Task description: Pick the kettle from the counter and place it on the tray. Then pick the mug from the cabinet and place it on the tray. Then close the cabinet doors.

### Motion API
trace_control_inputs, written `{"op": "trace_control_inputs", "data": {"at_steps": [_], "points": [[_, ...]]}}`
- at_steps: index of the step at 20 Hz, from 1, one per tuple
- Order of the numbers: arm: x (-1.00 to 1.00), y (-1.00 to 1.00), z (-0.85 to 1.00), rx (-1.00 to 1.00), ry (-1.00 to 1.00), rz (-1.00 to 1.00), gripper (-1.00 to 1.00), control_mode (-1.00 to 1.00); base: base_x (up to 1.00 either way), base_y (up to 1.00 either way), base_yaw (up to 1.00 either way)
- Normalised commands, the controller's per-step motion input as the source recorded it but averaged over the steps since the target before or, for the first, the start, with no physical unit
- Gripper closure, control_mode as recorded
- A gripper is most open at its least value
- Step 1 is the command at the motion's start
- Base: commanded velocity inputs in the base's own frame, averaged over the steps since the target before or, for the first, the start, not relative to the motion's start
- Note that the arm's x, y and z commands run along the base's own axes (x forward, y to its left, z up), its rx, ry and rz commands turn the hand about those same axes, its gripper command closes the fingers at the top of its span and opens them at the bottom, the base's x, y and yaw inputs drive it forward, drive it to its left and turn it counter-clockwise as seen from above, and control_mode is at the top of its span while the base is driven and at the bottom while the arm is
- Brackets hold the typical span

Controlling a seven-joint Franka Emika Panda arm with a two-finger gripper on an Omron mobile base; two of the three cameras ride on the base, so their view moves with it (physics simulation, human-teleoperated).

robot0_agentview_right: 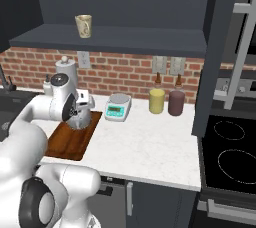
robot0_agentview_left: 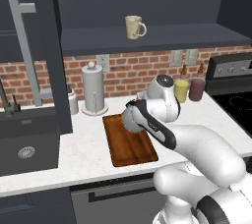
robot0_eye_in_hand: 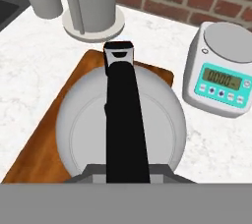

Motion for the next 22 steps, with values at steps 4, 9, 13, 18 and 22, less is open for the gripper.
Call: {"op": "trace_control_inputs", "data": {"at_steps": [4, 9, 13, 18, 22], "points": [[0.52, 0.37, 0.00, 0.02, 0.00, 0.00, 1.00, -1.00, 0.00, 0.00, 0.00], [0.41, 0.31, -0.08, 0.01, 0.04, 0.00, 1.00, -1.00, 0.00, 0.00, 0.00], [0.30, 0.19, -0.16, 0.00, 0.04, 0.00, 1.00, -1.00, 0.00, 0.00, 0.00], [0.23, 0.05, -0.13, 0.00, 0.00, 0.00, 1.00, -1.00, 0.00, 0.00, 0.00], [0.15, 0.00, -0.13, 0.00, 0.00, -0.04, 1.00, -1.00, 0.00, 0.00, 0.00]]}}
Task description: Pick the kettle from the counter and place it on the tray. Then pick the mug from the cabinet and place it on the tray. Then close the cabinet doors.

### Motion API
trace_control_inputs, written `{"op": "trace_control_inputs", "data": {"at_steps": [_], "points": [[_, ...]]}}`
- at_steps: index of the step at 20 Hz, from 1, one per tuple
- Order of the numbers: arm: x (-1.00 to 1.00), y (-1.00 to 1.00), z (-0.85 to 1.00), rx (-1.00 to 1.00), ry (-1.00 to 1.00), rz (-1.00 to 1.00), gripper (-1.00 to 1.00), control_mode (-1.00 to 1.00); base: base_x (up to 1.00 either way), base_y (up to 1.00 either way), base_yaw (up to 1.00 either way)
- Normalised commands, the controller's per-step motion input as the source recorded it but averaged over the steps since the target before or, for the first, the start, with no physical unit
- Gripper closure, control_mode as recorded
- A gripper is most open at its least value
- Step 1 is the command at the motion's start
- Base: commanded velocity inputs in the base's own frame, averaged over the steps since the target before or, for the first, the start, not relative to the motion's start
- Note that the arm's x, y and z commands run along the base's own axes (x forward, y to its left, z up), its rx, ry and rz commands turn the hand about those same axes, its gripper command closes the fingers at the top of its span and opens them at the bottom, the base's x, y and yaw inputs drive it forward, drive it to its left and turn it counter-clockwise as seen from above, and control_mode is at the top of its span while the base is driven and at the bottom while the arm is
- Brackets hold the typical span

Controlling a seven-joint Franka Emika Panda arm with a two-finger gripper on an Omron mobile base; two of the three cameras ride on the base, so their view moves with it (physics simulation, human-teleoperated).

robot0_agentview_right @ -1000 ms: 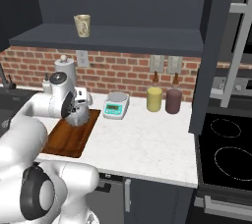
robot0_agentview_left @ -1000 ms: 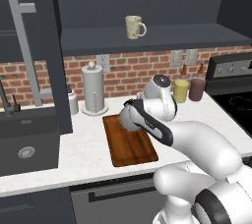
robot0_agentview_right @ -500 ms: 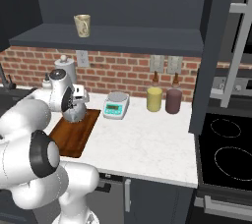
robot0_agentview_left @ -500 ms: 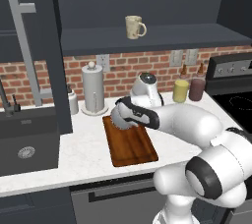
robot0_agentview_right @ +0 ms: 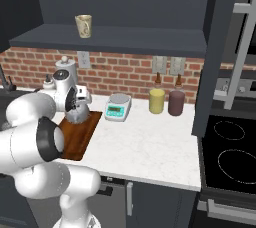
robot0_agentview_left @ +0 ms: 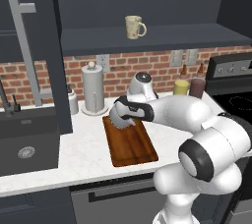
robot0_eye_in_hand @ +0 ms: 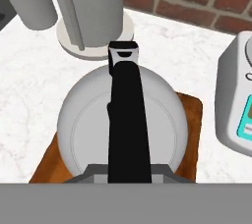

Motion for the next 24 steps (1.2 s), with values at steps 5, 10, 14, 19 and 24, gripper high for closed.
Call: {"op": "trace_control_inputs", "data": {"at_steps": [5, 10, 14, 19, 24], "points": [[0.00, 0.00, -0.15, 0.00, 0.10, -0.12, 1.00, -1.00, 0.00, 0.00, 0.00], [0.03, 0.00, -0.07, 0.00, 0.05, -0.07, 1.00, -1.00, 0.00, 0.00, 0.00], [0.28, 0.00, 0.00, 0.00, 0.00, -0.01, 1.00, -1.00, 0.00, 0.00, 0.00], [0.18, 0.00, -0.10, 0.00, 0.00, -0.02, 1.00, -1.00, 0.00, 0.00, 0.00], [0.06, 0.00, -0.18, 0.00, 0.01, -0.04, 1.00, -1.00, 0.00, 0.00, 0.00]]}}
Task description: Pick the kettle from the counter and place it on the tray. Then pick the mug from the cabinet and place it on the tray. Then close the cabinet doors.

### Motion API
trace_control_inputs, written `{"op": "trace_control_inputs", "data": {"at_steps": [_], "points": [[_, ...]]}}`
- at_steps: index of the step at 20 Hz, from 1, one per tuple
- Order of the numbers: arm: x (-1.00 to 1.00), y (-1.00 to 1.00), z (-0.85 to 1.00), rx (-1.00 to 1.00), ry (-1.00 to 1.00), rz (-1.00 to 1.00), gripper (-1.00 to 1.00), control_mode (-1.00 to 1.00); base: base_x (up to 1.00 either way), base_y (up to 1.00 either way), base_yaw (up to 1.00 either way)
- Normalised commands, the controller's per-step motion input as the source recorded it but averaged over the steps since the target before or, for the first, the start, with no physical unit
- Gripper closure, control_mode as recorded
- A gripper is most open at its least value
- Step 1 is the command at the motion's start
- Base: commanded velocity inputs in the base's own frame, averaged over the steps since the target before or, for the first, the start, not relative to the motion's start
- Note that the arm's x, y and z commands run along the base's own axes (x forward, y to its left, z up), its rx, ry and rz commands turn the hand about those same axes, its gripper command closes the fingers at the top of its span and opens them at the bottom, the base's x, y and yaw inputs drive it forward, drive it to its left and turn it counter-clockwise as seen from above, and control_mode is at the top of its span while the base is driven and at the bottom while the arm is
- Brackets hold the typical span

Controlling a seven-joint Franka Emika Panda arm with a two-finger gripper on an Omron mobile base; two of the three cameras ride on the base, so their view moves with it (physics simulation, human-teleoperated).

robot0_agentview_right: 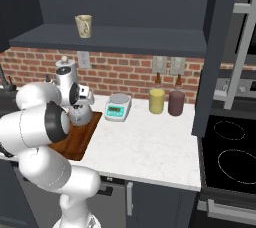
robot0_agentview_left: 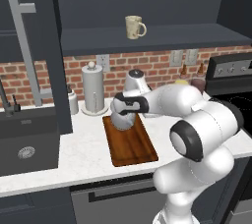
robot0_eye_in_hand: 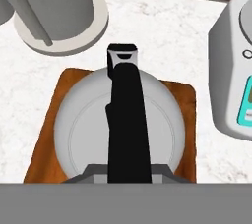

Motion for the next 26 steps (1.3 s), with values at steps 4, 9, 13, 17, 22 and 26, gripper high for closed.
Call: {"op": "trace_control_inputs", "data": {"at_steps": [4, 9, 13, 17, 22, 26], "points": [[0.09, 0.00, -0.14, 0.00, 0.00, -0.02, 1.00, -1.00, 0.00, 0.00, 0.00], [0.00, 0.00, -0.14, 0.00, 0.00, -0.04, -1.00, -1.00, 0.00, 0.00, 0.00], [-0.01, 0.00, -0.10, 0.00, 0.00, -0.05, -1.00, -1.00, 0.00, 0.00, 0.00], [0.00, 0.00, -0.01, 0.00, 0.00, -0.06, -1.00, -1.00, 0.00, 0.00, 0.00], [0.00, 0.02, 0.03, 0.00, -0.04, -0.06, -1.00, -1.00, 0.00, 0.00, 0.00], [0.00, 0.06, 0.14, 0.00, -0.05, -0.06, -1.00, -1.00, 0.00, 0.00, 0.00]]}}
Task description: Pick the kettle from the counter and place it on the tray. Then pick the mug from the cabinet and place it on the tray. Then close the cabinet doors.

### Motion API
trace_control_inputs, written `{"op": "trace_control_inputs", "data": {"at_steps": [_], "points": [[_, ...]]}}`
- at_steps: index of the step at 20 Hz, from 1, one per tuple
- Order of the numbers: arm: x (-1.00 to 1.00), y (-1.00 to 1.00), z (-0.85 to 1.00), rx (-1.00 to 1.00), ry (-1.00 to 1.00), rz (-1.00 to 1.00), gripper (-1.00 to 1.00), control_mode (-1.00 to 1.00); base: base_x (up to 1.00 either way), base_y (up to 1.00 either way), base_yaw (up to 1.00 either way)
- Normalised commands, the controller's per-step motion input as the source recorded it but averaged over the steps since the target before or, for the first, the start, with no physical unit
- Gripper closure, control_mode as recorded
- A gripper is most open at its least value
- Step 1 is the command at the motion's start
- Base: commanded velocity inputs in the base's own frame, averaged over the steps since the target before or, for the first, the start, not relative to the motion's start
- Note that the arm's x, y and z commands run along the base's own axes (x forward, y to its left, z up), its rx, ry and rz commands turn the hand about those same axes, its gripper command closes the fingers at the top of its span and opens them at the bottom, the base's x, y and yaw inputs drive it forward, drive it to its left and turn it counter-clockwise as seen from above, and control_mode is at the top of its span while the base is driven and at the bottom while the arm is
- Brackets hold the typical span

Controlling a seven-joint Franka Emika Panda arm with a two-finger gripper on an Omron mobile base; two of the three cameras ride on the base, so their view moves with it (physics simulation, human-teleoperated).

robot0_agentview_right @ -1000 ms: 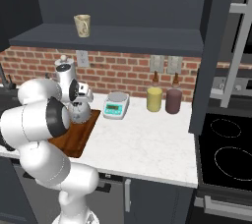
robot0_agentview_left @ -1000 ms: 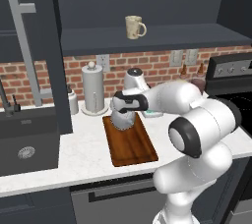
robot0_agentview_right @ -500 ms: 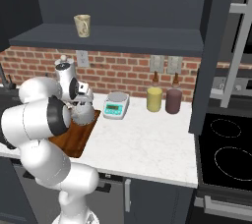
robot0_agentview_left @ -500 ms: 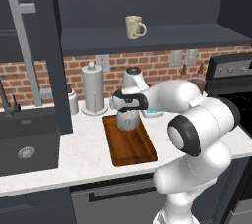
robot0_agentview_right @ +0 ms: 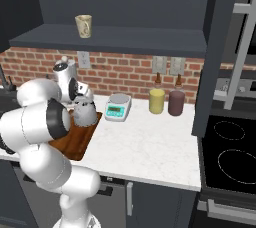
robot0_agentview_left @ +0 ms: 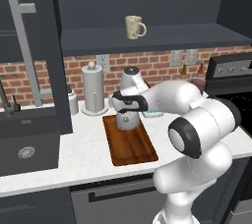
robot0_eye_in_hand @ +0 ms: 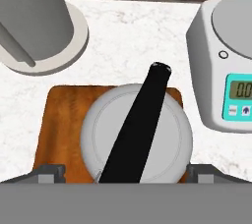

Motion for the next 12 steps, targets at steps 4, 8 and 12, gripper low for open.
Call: {"op": "trace_control_inputs", "data": {"at_steps": [4, 8, 12], "points": [[-0.02, 0.03, 0.28, 0.00, -0.07, -0.05, -1.00, -1.00, 0.00, 0.00, 0.00], [-0.17, 0.00, 0.47, 0.00, -0.03, -0.12, -1.00, -1.00, 0.00, 0.00, 0.00], [-0.43, 0.00, 0.46, 0.02, 0.00, -0.15, -1.00, -1.00, 0.00, 0.00, 0.00]]}}
